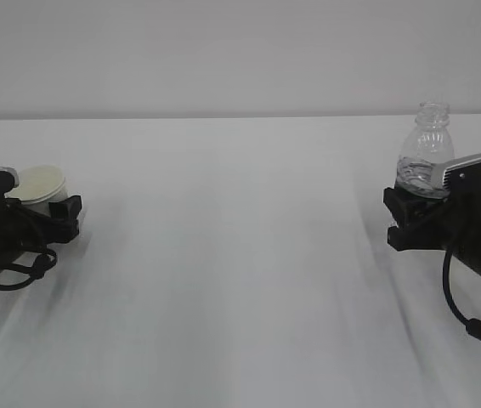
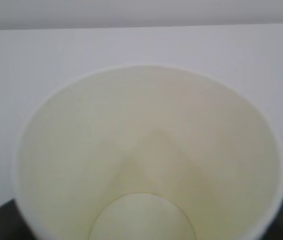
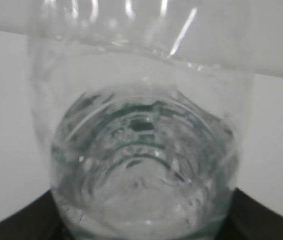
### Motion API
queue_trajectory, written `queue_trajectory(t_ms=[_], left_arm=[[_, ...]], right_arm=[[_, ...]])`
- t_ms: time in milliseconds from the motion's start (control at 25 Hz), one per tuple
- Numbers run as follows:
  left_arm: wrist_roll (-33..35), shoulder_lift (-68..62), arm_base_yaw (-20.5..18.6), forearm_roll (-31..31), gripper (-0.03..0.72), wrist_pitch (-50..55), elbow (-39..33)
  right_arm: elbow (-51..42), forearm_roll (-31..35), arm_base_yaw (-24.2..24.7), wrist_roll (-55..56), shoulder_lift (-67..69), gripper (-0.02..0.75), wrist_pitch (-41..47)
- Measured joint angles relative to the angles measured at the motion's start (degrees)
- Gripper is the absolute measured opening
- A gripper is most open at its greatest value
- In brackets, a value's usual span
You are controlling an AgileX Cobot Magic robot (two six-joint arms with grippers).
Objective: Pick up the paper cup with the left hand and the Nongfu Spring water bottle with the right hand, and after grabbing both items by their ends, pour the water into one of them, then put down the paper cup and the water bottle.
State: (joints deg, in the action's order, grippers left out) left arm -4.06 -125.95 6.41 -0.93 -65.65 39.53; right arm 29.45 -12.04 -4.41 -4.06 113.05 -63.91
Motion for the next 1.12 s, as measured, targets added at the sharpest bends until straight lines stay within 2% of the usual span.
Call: queue_trajectory(t_ms=[1120], left_arm=[[0.00,1.88,0.00,0.14,0.588,0.00,-2.26]], right_arm=[[0.00,0.00,0.00,0.00,0.00,0.408,0.00]])
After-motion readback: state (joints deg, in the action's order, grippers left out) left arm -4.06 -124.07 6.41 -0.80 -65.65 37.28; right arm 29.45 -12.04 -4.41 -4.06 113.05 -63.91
